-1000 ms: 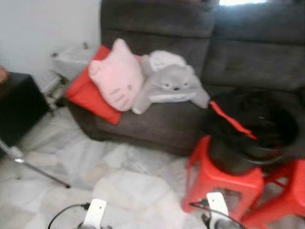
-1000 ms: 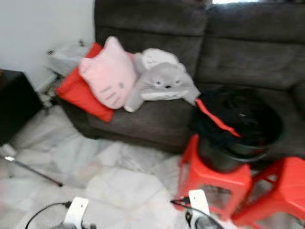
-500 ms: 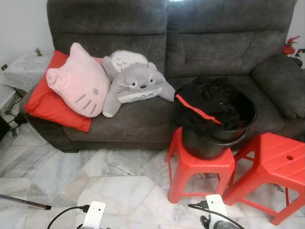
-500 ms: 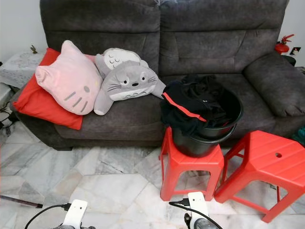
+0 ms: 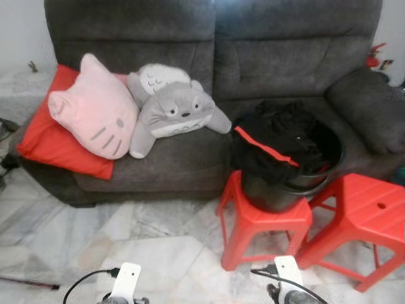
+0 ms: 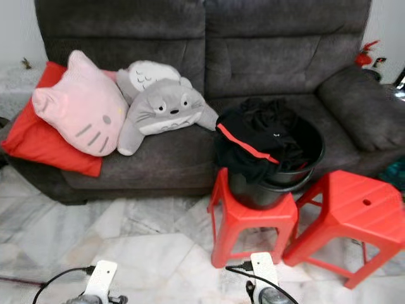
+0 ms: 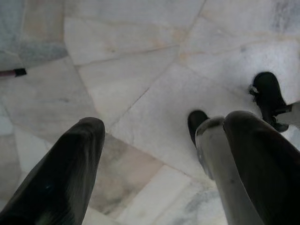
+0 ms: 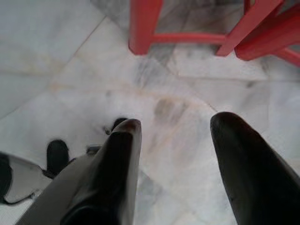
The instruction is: Hang hanger
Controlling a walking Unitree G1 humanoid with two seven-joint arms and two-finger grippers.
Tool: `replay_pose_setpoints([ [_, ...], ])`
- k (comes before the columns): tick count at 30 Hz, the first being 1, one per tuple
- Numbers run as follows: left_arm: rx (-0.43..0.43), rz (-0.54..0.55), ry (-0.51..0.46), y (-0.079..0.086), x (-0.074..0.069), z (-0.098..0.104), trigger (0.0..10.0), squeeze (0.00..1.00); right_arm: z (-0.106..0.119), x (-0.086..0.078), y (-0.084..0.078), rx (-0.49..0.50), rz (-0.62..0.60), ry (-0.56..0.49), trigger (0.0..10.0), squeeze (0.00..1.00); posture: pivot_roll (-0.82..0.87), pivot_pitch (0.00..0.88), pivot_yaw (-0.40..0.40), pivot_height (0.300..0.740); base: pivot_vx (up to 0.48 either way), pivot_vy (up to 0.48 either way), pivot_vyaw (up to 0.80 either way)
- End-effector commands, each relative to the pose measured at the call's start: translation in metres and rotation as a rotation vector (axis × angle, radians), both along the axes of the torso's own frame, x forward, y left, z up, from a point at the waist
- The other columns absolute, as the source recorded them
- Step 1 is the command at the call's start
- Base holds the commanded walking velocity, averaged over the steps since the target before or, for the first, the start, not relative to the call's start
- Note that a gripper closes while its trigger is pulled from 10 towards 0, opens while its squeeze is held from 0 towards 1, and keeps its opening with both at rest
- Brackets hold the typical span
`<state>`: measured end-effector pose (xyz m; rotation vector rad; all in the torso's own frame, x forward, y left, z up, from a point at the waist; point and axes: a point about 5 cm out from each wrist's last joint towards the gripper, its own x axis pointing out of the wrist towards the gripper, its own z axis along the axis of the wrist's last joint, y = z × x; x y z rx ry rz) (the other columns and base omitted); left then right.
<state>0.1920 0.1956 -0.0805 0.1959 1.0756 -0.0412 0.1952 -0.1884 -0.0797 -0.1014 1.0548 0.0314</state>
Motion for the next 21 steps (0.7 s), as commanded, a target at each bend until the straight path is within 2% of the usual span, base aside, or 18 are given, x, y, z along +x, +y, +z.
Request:
replay_pose_setpoints([
  [1,0.002,-0.012,0.024,-0.0004,-0.0045,-0.0024,10.0,0.00,-0.0028,-0.0056,-0.0007,-0.004,-0.001,0.021,10.0,0.00,-0.12,0.000,0.035,0.740,0.000,0.000,-0.74],
  [10,0.011,-0.004,0.026,0.0006,-0.0044,-0.0022,10.0,0.00,-0.0025,-0.0050,-0.0003,-0.003,-0.001,0.017,10.0,0.00,-0.13,0.000,0.037,0.740,0.000,0.000,-0.73],
  [18,-0.008,0.017,0.009,0.0005,-0.0025,-0.0012,10.0,0.00,-0.0008,-0.0016,0.0004,-0.006,0.000,-0.009,10.0,0.00,-0.14,0.000,0.043,0.740,0.000,0.000,0.00],
  [21,-0.040,0.068,-0.010,0.0003,-0.0020,-0.0010,10.0,0.00,0.0011,0.0017,0.0011,-0.010,-0.003,-0.048,10.0,0.00,-0.16,0.000,0.049,0.740,0.000,0.000,0.00],
])
